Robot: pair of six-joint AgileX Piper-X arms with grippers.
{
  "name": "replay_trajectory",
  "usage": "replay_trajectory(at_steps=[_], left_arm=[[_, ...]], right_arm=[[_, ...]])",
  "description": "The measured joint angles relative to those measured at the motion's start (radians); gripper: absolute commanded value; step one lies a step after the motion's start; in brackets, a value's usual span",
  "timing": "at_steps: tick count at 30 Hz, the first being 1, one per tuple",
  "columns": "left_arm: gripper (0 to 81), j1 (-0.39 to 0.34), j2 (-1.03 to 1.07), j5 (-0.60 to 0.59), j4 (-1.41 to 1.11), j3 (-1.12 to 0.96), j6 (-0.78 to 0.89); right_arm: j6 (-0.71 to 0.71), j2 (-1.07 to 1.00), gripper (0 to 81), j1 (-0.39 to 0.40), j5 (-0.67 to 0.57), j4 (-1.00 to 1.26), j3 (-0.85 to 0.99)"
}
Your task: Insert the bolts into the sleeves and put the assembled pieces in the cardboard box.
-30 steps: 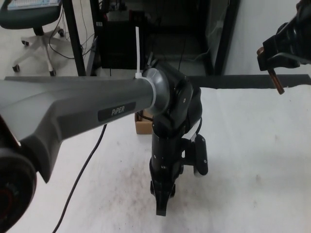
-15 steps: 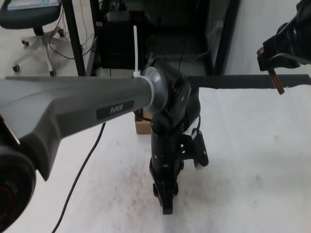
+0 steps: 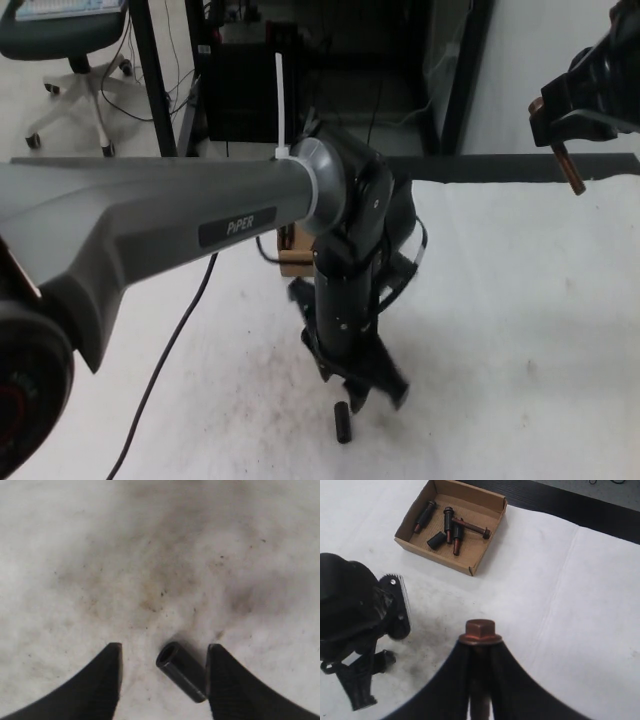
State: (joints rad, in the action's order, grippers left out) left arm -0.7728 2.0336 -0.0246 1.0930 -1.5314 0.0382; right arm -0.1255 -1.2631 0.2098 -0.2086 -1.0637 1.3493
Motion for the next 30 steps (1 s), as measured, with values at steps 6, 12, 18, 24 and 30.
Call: replay_trajectory(at_steps=[6, 12, 18, 24, 30], left_arm=[[47.9, 0.004, 0.000, -0.062, -0.005, 0.000, 0.485], [47.9, -0.009, 0.000, -0.113, -0.027, 0.000, 0.700], [47.9, -0.028, 0.000, -0.087, -0.025, 0.000, 0.747], [47.9, -0.027, 0.000, -0.055, 0.016, 0.010, 0.747], [47.9, -0.029, 0.000, -0.023, 0.015, 0.040, 0.747]], right_arm=[[0.000, 0.000, 0.8, 0.000, 0.000, 0.000, 0.000], [0.000, 0.000, 0.8, 0.000, 0.000, 0.000, 0.000], [0.000, 0.000, 0.8, 0.000, 0.000, 0.000, 0.000], [0.000, 0.000, 0.8, 0.000, 0.000, 0.000, 0.000], [0.000, 0.000, 0.8, 0.000, 0.000, 0.000, 0.000]])
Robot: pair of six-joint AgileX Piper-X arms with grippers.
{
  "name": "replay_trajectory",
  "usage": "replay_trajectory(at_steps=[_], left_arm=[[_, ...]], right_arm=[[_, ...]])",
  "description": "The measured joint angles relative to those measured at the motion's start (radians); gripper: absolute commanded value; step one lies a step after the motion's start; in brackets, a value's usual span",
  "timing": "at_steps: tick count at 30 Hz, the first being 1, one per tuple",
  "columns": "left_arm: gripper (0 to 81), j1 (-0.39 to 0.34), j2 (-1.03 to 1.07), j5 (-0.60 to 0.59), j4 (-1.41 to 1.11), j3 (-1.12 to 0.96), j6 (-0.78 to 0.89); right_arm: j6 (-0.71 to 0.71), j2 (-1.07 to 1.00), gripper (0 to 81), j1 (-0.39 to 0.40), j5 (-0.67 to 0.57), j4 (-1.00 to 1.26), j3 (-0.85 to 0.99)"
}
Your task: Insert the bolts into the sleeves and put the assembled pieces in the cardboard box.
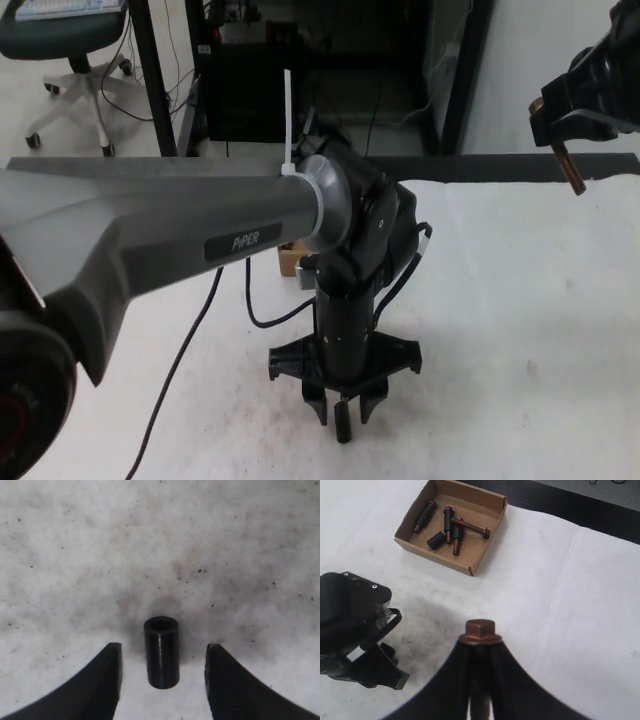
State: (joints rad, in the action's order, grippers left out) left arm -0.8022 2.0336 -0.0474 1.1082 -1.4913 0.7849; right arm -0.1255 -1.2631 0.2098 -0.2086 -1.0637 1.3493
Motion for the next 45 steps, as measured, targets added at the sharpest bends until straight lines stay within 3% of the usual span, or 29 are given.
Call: replay_trajectory(at_steps=[14, 21, 45], left_arm=[[47.6, 0.000, 0.000, 0.000, -0.067, 0.040, 0.022], [27.9, 0.000, 0.000, 0.000, -0.066, 0.040, 0.024], [27.5, 0.000, 0.000, -0.021, -0.044, 0.040, 0.024]], right_arm=[[0.000, 0.000, 0.8, 0.000, 0.000, 0.000, 0.000], [0.000, 0.000, 0.8, 0.000, 0.000, -0.002, 0.000], [-0.004, 0.000, 0.8, 0.000, 0.000, -0.002, 0.000]])
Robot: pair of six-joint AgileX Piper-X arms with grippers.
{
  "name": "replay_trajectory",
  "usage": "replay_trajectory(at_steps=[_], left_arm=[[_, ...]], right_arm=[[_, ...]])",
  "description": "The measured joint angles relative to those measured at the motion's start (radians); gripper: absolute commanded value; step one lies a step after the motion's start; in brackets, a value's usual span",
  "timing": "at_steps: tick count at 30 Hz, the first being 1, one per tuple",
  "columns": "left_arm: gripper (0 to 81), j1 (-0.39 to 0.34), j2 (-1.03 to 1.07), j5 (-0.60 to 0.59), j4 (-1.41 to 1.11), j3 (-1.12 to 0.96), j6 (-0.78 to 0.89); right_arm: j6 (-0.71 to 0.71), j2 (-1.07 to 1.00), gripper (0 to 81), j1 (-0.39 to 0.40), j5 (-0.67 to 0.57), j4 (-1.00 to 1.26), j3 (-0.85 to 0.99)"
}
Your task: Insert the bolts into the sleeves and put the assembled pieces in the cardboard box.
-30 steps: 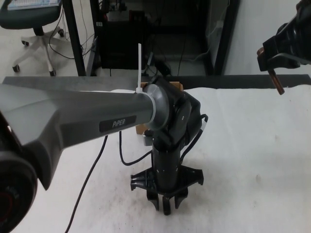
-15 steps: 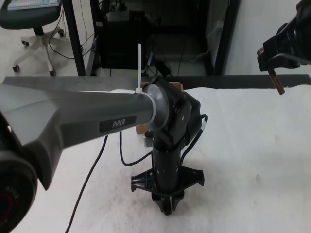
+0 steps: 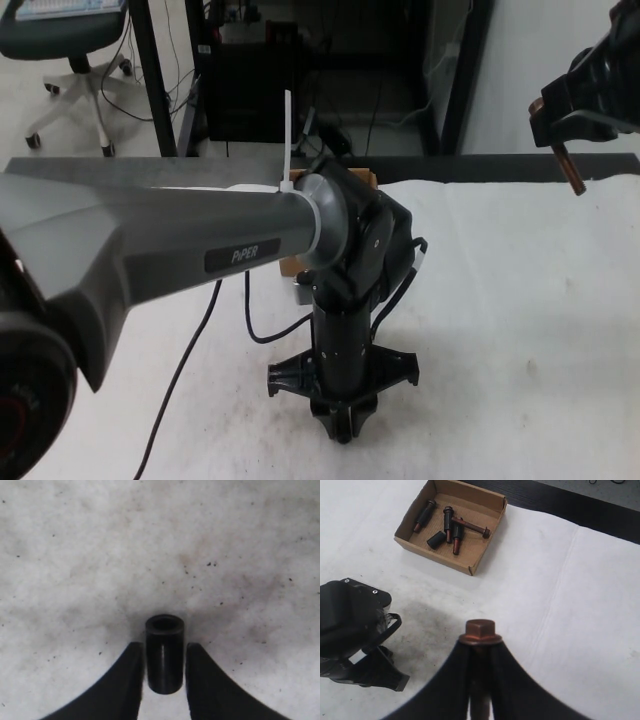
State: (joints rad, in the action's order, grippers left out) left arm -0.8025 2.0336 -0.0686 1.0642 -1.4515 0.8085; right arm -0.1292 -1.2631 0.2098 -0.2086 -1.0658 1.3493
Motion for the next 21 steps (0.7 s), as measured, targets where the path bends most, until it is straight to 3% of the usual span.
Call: replay_trajectory(at_steps=[2, 5, 6, 13, 21], left_arm=[[24.2, -0.001, 0.000, 0.000, 0.002, 0.000, 0.000], [2.0, -0.001, 0.000, 0.000, 0.010, 0.000, 0.003], [0.4, -0.001, 0.000, 0.000, 0.012, 0.000, 0.003], [0.4, -0.001, 0.000, 0.014, -0.005, 0.000, -0.107], [0.4, 0.005, -0.135, 0.233, -0.064, 0.006, -0.377]], right_arm=[[0.000, 0.000, 0.8, 0.000, 0.000, 0.000, 0.000], [0.000, 0.000, 0.8, 0.000, 0.000, 0.000, 0.000], [0.000, 0.000, 0.8, 0.000, 0.000, 0.000, 0.000], [0.000, 0.000, 0.8, -0.020, 0.000, 0.000, 0.000], [0.036, 0.000, 0.8, -0.126, -0.044, 0.003, 0.000]])
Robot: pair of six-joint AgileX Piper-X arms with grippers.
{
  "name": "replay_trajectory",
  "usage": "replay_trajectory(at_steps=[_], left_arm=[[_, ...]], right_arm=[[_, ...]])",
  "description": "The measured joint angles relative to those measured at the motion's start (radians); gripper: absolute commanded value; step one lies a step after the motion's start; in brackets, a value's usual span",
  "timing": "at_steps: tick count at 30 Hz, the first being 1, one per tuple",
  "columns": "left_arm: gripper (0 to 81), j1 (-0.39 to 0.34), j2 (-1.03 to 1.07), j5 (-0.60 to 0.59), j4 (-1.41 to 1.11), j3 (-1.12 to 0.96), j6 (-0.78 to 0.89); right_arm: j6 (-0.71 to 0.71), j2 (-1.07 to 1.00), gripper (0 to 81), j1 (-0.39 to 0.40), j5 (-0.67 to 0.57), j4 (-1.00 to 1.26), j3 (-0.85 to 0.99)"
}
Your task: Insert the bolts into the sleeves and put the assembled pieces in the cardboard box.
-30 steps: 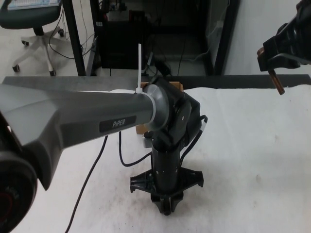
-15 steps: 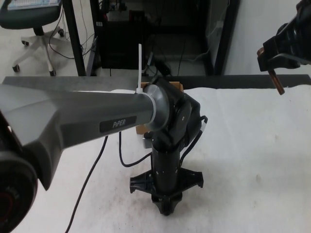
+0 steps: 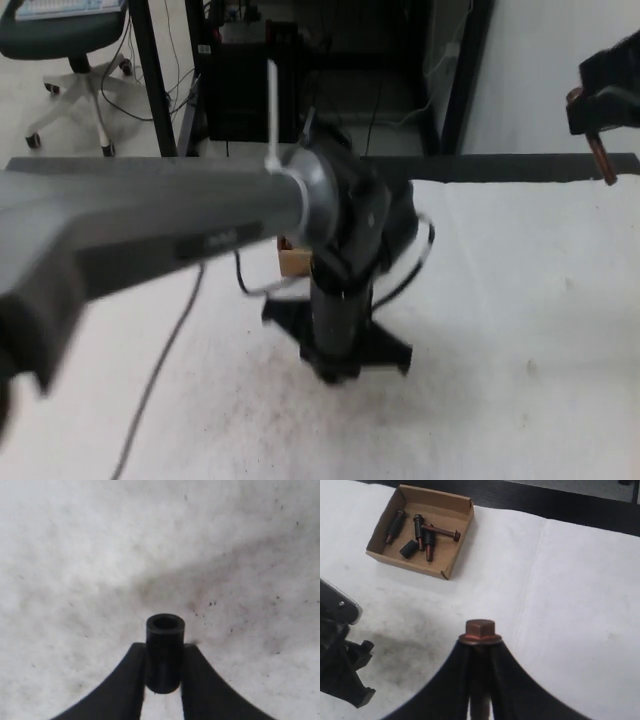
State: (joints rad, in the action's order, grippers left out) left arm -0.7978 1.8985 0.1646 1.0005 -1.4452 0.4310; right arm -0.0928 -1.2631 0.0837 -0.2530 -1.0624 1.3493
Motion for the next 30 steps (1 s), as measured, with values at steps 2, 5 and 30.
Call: replay_trajectory(at_steps=[2, 5, 30], left_arm=[[0.4, -0.001, -0.076, 0.027, -0.041, 0.000, -0.016], [0.3, -0.001, -0.187, 0.042, -0.111, 0.002, -0.029], [0.3, 0.245, -1.086, -0.876, -1.312, 1.056, -0.221]], right_arm=[[0.014, 0.000, 0.8, -0.033, -0.031, 0.011, 0.000], [0.082, 0.000, 0.8, -0.103, -0.171, 0.071, 0.000], [0.302, 0.151, 0.8, 0.218, -0.692, 0.692, -0.243]])
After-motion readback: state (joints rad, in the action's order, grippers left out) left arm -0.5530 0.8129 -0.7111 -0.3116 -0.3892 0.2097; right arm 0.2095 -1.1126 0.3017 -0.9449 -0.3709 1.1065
